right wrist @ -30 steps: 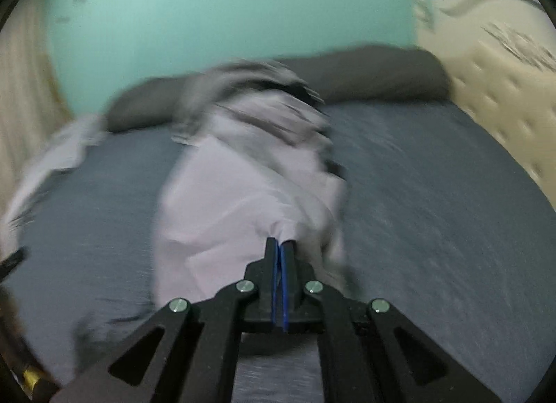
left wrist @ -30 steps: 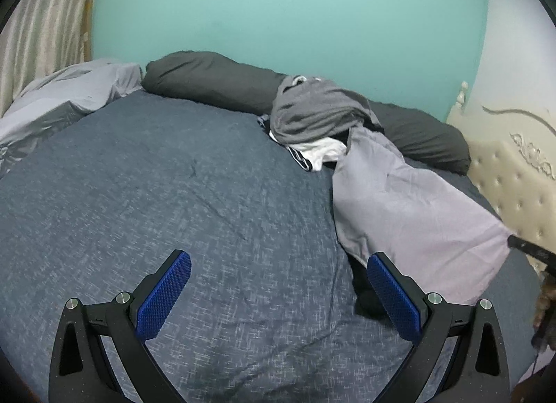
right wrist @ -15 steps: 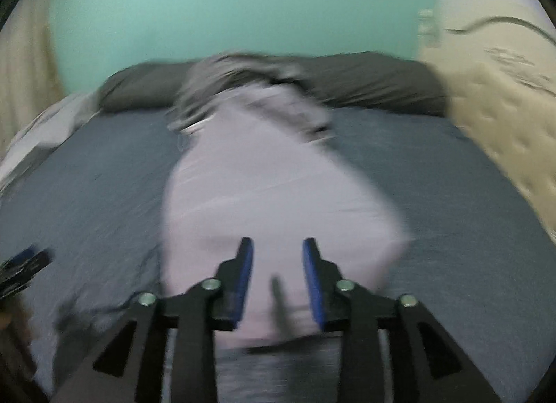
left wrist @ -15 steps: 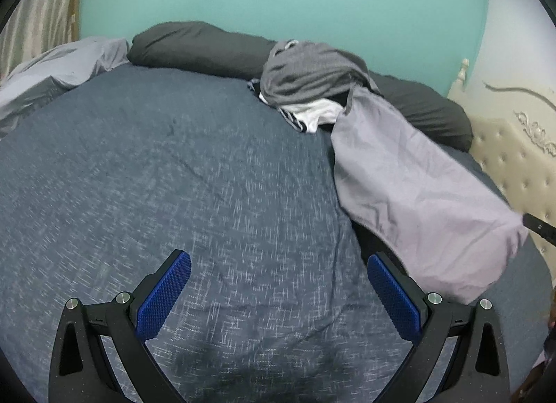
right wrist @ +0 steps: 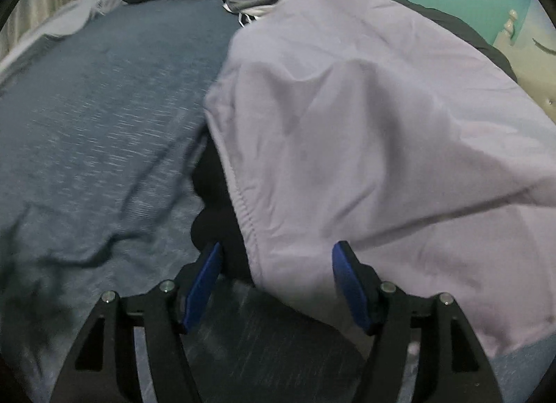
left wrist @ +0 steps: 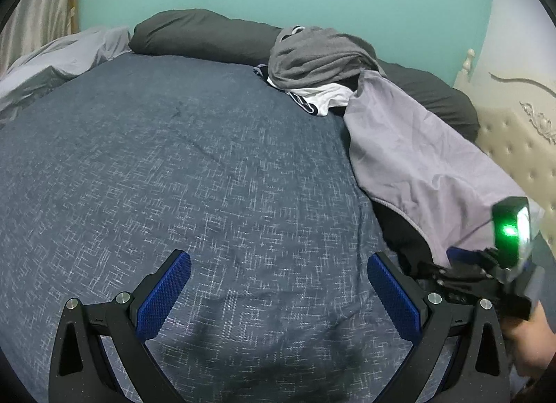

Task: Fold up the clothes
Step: 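Pull the lavender jacket off the pile with the right tool, then close the left tool on the jacket edge beside the right tool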

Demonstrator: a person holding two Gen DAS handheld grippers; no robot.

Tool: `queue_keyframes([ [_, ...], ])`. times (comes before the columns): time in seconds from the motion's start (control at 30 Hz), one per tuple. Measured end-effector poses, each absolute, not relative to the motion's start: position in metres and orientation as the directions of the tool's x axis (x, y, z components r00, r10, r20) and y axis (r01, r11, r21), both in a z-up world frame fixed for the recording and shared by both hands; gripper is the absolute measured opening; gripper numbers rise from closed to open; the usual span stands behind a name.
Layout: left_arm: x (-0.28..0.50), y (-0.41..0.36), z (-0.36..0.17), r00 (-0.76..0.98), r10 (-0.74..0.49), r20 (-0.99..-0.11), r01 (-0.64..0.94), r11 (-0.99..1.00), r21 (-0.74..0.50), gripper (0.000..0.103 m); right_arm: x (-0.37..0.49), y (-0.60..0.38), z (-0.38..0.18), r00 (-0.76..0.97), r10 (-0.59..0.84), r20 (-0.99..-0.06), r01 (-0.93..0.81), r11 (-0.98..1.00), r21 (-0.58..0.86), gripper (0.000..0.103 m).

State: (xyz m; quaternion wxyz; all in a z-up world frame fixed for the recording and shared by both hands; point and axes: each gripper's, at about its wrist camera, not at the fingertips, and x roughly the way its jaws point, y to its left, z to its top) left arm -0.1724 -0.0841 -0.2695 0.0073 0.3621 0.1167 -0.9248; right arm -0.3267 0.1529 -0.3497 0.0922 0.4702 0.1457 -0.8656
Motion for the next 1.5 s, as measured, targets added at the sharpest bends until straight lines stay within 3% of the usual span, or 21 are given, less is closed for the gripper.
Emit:
queue_keyframes([
  [0.03, -0.173, -0.086, -0.27, -0.736, 0.071, -0.673, 0.1, -0.972, -0.212, 0.103, -0.332, 0.152, -0.352, -0.543, -0.008, -0.84, 0.297, -0.937, -0.183, 0.059],
  [0.17, -0.174, -0.09, -0.271, -0.739, 0.063, -0.671, 0.111, -0.971, -0.213, 0.103, -0.34, 0.152, -0.346, -0.572, -0.01, -0.82, 0.327, -0.92, -0.217, 0.015],
  [0.27, -0.176, -0.09, -0.272, -0.737, 0.063, -0.673, 0.114, -0.97, -0.217, 0.103, -0.337, 0.162, -0.324, -0.63, -0.049, -0.775, 0.308, -0.932, -0.191, 0.008],
  [0.5, -0.179, -0.083, -0.276, -0.728, 0.072, -0.682, 0.096, -0.974, -0.205, 0.103, -0.325, 0.194, -0.266, -0.752, -0.148, -0.642, 0.26, -0.962, -0.083, 0.006],
  [0.7, -0.18, -0.068, -0.273, -0.735, 0.102, -0.67, 0.05, -0.978, -0.204, 0.103, -0.306, 0.218, -0.253, -0.789, -0.246, -0.564, 0.253, -0.965, 0.068, 0.006],
  [1.0, -0.187, -0.028, -0.271, -0.722, 0.148, -0.676, -0.046, -0.985, -0.167, 0.103, -0.269, 0.28, -0.295, -0.762, -0.269, -0.589, 0.128, -0.954, 0.27, 0.006],
  [1.5, -0.268, 0.086, -0.28, -0.671, 0.221, -0.708, -0.25, -0.966, -0.065, 0.103, -0.268, 0.307, -0.29, -0.779, -0.385, -0.495, 0.215, -0.905, 0.366, 0.006],
])
